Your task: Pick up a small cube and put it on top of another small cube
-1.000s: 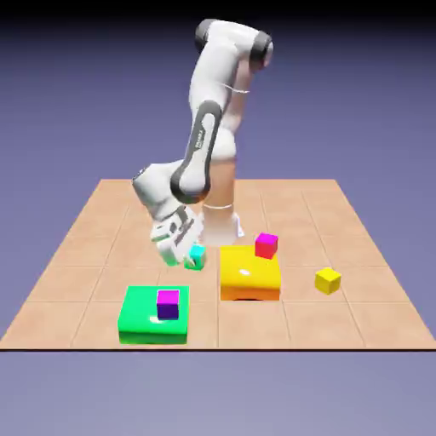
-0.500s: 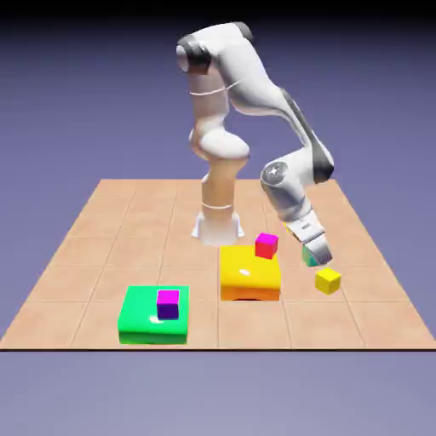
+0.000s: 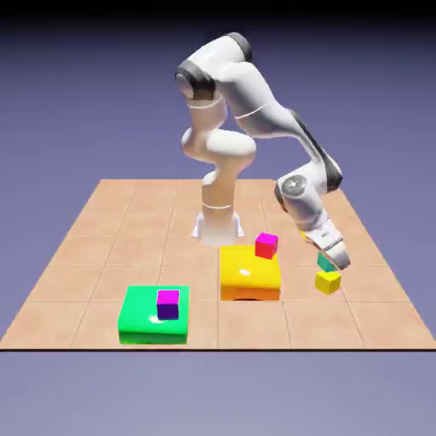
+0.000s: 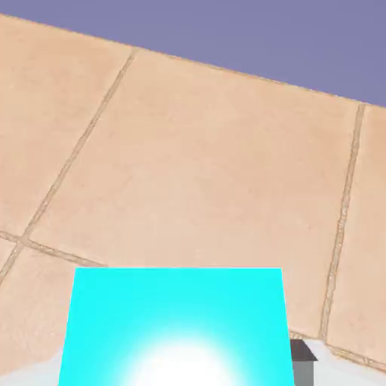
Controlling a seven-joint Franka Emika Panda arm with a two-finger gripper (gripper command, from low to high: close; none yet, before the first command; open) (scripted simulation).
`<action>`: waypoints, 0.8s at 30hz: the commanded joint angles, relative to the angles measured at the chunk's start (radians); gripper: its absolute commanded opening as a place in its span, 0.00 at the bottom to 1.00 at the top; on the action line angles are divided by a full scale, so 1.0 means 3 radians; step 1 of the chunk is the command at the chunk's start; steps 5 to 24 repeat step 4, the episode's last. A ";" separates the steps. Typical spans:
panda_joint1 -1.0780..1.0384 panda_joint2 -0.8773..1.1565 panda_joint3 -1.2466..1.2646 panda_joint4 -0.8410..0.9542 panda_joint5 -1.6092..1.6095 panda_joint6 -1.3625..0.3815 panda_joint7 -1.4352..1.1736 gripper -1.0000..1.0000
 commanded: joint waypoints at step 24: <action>-0.0040 0.0018 0.0038 -0.0003 0.0009 -0.0016 -0.0003 1.00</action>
